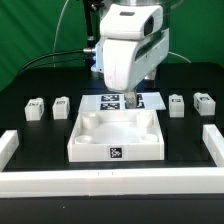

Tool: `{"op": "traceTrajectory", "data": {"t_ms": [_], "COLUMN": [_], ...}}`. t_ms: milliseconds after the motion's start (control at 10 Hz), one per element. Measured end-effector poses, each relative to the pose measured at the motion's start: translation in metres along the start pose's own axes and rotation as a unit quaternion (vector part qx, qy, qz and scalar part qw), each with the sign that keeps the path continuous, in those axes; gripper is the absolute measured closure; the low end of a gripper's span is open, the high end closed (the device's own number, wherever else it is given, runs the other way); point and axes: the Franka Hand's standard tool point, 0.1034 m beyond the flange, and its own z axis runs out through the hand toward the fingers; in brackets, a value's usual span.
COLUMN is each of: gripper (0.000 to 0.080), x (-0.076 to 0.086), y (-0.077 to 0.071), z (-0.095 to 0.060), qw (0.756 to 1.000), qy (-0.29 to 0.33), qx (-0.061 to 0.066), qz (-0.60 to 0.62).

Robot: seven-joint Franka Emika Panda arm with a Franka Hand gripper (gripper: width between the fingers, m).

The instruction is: Assemble one leg

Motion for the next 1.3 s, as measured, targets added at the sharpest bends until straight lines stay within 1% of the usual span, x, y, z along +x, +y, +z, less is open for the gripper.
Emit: {"op": "traceTrajectory", "data": {"t_ms": [300,400,500,600,700,900,1000,1300], "gripper": [0.015,0.015,0.015,0.015,0.015,0.015,0.015,0.015], "x": [0.001,0.001,-0.006,-0.018,-0.027,-0.045,-0.052,-0.053], "y": [0.001,0.002,-0.004,-0.015,-0.02,-0.03,-0.031,-0.03], "z": [0.0,0.0,0.006,0.009,0.011,0.023,0.026,0.026], "qw": [1.0,1.0,0.998,0.997,0.993,0.983,0.975,0.977], "qy": [0.001,0.006,0.013,0.01,0.01,0.006,0.005,0.006], "qx": [-0.001,-0.008,-0.021,-0.018,-0.02,-0.005,-0.002,-0.001], "qz": [0.002,-0.016,-0.05,-0.078,-0.115,-0.184,-0.222,-0.213]}}
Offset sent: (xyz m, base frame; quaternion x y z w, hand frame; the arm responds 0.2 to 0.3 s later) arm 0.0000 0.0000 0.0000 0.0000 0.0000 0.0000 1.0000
